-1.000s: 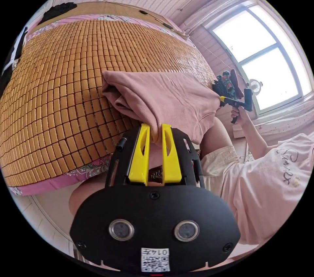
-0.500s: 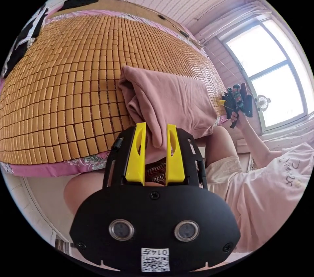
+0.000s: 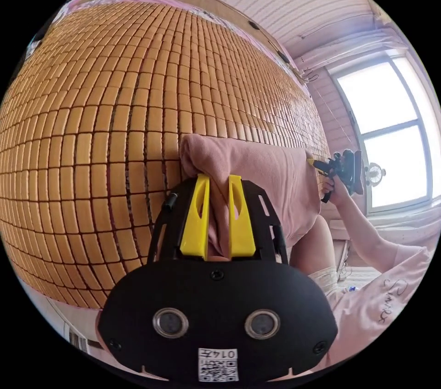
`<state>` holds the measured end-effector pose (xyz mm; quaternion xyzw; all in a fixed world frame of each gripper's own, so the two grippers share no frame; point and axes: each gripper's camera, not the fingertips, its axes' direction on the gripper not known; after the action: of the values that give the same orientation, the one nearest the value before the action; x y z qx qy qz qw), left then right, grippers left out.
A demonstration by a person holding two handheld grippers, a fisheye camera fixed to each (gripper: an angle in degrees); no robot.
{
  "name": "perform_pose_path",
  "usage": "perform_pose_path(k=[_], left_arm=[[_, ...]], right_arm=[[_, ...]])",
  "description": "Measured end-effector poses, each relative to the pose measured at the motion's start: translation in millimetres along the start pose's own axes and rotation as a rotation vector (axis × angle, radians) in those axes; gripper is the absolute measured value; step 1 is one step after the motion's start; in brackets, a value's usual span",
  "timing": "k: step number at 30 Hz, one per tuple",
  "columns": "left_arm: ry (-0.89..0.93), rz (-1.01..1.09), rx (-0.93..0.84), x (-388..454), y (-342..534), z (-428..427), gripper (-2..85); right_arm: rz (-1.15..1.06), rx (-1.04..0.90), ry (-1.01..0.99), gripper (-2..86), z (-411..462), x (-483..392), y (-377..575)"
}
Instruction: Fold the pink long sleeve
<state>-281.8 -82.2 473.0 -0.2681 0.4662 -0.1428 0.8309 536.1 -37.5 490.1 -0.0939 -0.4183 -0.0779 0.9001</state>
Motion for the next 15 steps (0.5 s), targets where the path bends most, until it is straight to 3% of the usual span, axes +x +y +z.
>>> perform_pose_path(k=[4,9,15], left_arm=[[-0.046,0.075,0.044,14.5,-34.3,-7.3,5.2],[-0.048,-0.032,0.138,5.5,-75.8,-3.7,7.8],[-0.065,0.021,0.12,14.6,-47.6,-12.2,11.5]], right_arm=[[-0.008,0.07,-0.071,6.3,-15.3,-5.9,-33.5],[0.077,0.148,0.069,7.8,-21.1,-15.3,-79.5],[-0.042,0.089,0.143,12.1,-17.1,-48.0,-30.1]])
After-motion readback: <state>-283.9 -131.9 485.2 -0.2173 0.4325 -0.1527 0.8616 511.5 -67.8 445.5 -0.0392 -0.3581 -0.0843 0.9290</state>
